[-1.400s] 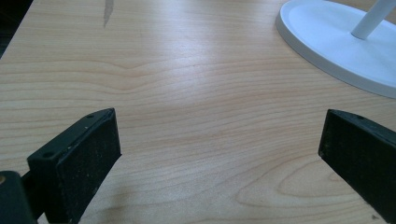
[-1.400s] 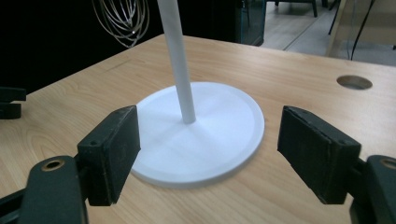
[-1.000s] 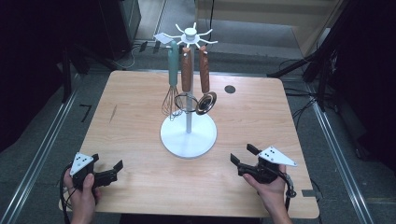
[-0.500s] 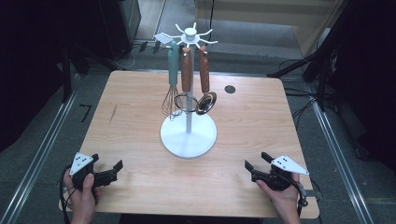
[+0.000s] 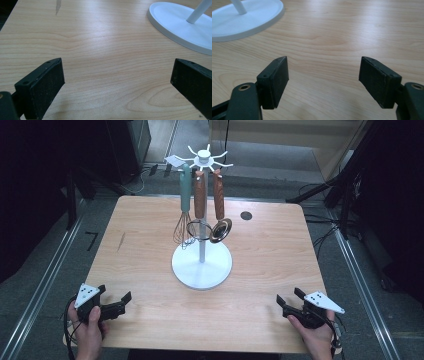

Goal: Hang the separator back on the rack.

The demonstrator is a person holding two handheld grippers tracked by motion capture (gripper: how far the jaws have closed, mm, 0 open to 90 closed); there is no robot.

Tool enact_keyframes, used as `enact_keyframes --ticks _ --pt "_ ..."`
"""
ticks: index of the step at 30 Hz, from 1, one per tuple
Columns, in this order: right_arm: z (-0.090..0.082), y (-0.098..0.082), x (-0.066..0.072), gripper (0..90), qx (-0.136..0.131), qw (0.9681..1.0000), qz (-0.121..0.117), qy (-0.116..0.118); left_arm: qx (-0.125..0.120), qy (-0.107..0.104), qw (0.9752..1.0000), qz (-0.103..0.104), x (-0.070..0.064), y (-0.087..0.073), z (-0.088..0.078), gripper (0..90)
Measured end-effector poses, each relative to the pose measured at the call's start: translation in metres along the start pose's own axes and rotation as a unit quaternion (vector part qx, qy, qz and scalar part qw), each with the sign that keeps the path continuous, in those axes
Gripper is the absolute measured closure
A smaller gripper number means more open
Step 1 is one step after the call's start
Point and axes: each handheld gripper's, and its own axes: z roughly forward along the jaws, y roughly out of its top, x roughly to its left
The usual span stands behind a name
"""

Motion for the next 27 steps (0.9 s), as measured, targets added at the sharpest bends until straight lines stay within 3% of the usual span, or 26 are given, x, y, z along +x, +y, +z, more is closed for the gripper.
enact_keyframes --ticks 7,10,16,21,25,27 --pt "-0.013 -0.007 -0.019 24.0 -0.005 0.9997 0.009 -0.021 0.000 0.000 1.0000 0.001 0.000 0.000 0.000 0.0" --pt "-0.019 -0.009 -0.026 20.1 -0.010 0.9997 0.014 -0.018 -0.001 0.000 1.0000 0.001 0.000 0.000 0.000 0.0" --pt "-0.031 -0.014 -0.040 20.1 -0.010 0.9982 0.015 -0.058 -0.001 0.000 1.0000 0.002 0.000 0.000 0.000 0.0" --pt "-0.037 -0.016 -0.050 19.6 -0.025 0.9979 0.030 -0.051 -0.001 0.001 1.0000 0.002 0.000 0.000 0.000 0.0" --pt "-0.039 -0.017 -0.054 18.9 -0.021 0.9976 0.022 -0.062 -0.001 -0.001 1.0000 0.000 0.001 0.000 0.000 0.0" --pt "-0.041 -0.017 -0.058 18.9 -0.024 0.9972 0.033 -0.063 -0.001 -0.001 1.0000 0.000 0.001 0.000 0.000 0.0"
